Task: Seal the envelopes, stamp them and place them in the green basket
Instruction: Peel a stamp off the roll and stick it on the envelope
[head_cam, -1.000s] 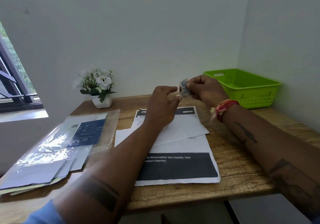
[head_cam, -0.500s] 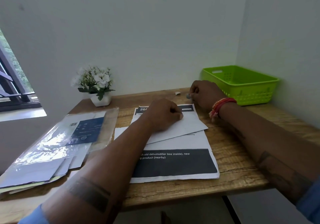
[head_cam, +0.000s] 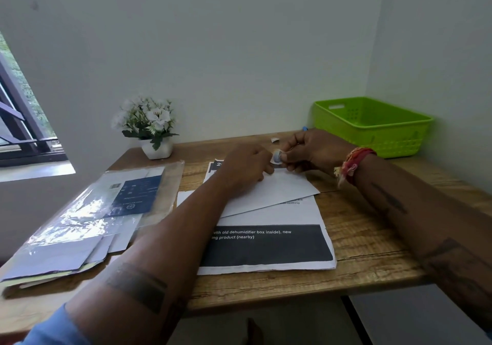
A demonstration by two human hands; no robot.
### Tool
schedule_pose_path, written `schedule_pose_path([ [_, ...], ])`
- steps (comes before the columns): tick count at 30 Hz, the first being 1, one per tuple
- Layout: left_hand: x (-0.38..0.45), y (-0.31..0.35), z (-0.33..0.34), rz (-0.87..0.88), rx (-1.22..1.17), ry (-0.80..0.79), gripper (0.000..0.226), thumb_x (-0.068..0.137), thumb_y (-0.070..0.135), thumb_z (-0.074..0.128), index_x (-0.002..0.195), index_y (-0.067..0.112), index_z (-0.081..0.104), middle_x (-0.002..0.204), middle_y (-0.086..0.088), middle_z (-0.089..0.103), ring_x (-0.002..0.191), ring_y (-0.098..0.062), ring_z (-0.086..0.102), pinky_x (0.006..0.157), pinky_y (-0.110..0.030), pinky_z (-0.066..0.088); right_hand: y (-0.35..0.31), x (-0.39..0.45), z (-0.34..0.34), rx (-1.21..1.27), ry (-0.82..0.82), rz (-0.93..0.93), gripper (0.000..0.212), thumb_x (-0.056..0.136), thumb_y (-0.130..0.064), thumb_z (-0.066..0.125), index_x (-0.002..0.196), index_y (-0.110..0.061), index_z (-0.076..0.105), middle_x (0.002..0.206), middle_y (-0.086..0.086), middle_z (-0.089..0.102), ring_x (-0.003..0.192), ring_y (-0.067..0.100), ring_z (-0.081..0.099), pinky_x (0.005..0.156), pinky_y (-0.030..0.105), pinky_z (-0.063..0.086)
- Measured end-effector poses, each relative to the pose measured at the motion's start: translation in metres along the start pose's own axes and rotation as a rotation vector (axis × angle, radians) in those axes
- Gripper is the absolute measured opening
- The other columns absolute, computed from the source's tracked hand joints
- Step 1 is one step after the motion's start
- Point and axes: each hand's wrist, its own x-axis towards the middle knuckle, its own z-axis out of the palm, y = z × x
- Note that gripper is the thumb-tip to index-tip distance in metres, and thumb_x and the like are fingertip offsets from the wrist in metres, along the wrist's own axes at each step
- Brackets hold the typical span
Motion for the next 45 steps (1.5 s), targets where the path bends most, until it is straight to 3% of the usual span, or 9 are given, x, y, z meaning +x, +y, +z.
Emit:
schedule_pose_path([
  [4, 0.001, -0.005, 0.002, 0.039, 0.056, -0.006, 0.038, 0.091, 0.050, 0.066, 0.081, 0.014, 0.072, 0.081, -0.006, 0.076, 0.070, -0.026, 0.069, 0.067, -0.032, 0.053, 0.002, -0.001, 0.003, 0.099, -0.038, -0.022, 0.013, 0.083, -0.003, 0.075, 0.093, -0.004, 0.067, 0.086, 0.016, 0.074, 0.076, 0.024, 0.068, 0.063, 0.028, 0.056],
  [8, 0.004, -0.009, 0.003, -0.024, -0.076, 0.051, 0.017, 0.088, 0.022, 0.073, 0.089, 0.006, 0.068, 0.086, -0.016, 0.075, 0.061, -0.017, 0.062, 0.063, -0.030, 0.048, 0.000, -0.002, 0.004, 0.145, -0.078, 0.023, 0.011, 0.092, -0.004, 0.066, 0.102, 0.000, 0.063, 0.091, 0.018, 0.075, 0.071, 0.021, 0.070, 0.063, 0.027, 0.058],
  [16, 0.007, -0.010, 0.004, -0.120, -0.287, 0.111, 0.012, 0.092, 0.018, 0.068, 0.091, 0.007, 0.067, 0.082, -0.017, 0.070, 0.061, -0.017, 0.060, 0.057, -0.030, 0.046, -0.003, -0.001, 0.002, -0.160, -0.078, 0.051, 0.013, 0.094, -0.023, 0.066, 0.097, -0.011, 0.068, 0.089, 0.007, 0.077, 0.068, 0.015, 0.063, 0.053, 0.025, 0.047],
  [19, 0.007, -0.010, 0.004, -0.101, -0.228, 0.092, 0.017, 0.094, 0.018, 0.065, 0.092, 0.000, 0.067, 0.079, -0.014, 0.070, 0.057, -0.014, 0.060, 0.056, -0.027, 0.047, -0.006, -0.006, -0.001, -0.283, -0.126, 0.053, 0.020, 0.094, -0.027, 0.065, 0.097, -0.008, 0.070, 0.093, 0.004, 0.077, 0.070, 0.014, 0.063, 0.053, 0.024, 0.048],
  [23, 0.007, -0.012, 0.004, -0.031, -0.089, 0.046, 0.015, 0.092, 0.018, 0.066, 0.084, 0.006, 0.071, 0.084, -0.010, 0.076, 0.057, -0.010, 0.061, 0.057, -0.022, 0.048, -0.008, -0.005, -0.005, -0.224, 0.006, -0.072, 0.027, 0.088, -0.036, 0.072, 0.094, -0.010, 0.074, 0.085, 0.000, 0.075, 0.072, 0.009, 0.066, 0.056, 0.022, 0.051],
  [31, 0.009, -0.012, 0.008, 0.076, 0.122, 0.028, 0.015, 0.089, 0.027, 0.072, 0.081, 0.014, 0.074, 0.078, -0.002, 0.076, 0.060, -0.010, 0.058, 0.068, -0.031, 0.052, -0.002, 0.000, -0.005, -0.200, -0.094, -0.035, 0.019, 0.084, -0.010, 0.078, 0.102, -0.013, 0.074, 0.086, 0.004, 0.075, 0.072, 0.011, 0.068, 0.059, 0.022, 0.053],
  [35, 0.009, -0.013, 0.009, 0.126, 0.170, 0.016, 0.003, 0.086, 0.022, 0.074, 0.085, 0.019, 0.074, 0.073, 0.009, 0.068, 0.067, -0.006, 0.056, 0.069, -0.026, 0.046, 0.002, 0.002, -0.013, -0.117, -0.060, 0.114, 0.006, 0.086, -0.002, 0.072, 0.090, -0.006, 0.075, 0.085, 0.012, 0.073, 0.079, 0.027, 0.065, 0.074, 0.037, 0.057],
  [39, 0.007, -0.014, 0.009, 0.162, 0.229, -0.045, 0.005, 0.085, 0.023, 0.076, 0.087, 0.019, 0.078, 0.069, 0.016, 0.062, 0.064, 0.004, 0.053, 0.064, -0.013, 0.037, 0.003, 0.002, -0.019, -0.226, -0.078, 0.164, 0.011, 0.084, -0.012, 0.078, 0.074, -0.016, 0.076, 0.082, 0.014, 0.074, 0.079, 0.026, 0.066, 0.068, 0.034, 0.054],
  [45, 0.008, -0.016, 0.011, 0.155, 0.252, -0.044, 0.007, 0.085, 0.024, 0.076, 0.089, 0.018, 0.079, 0.077, 0.011, 0.067, 0.068, 0.001, 0.055, 0.066, -0.017, 0.039, -0.002, -0.002, -0.016, -0.347, -0.101, 0.157, 0.017, 0.082, -0.021, 0.081, 0.095, -0.010, 0.078, 0.077, 0.004, 0.074, 0.069, 0.013, 0.064, 0.058, 0.023, 0.051],
])
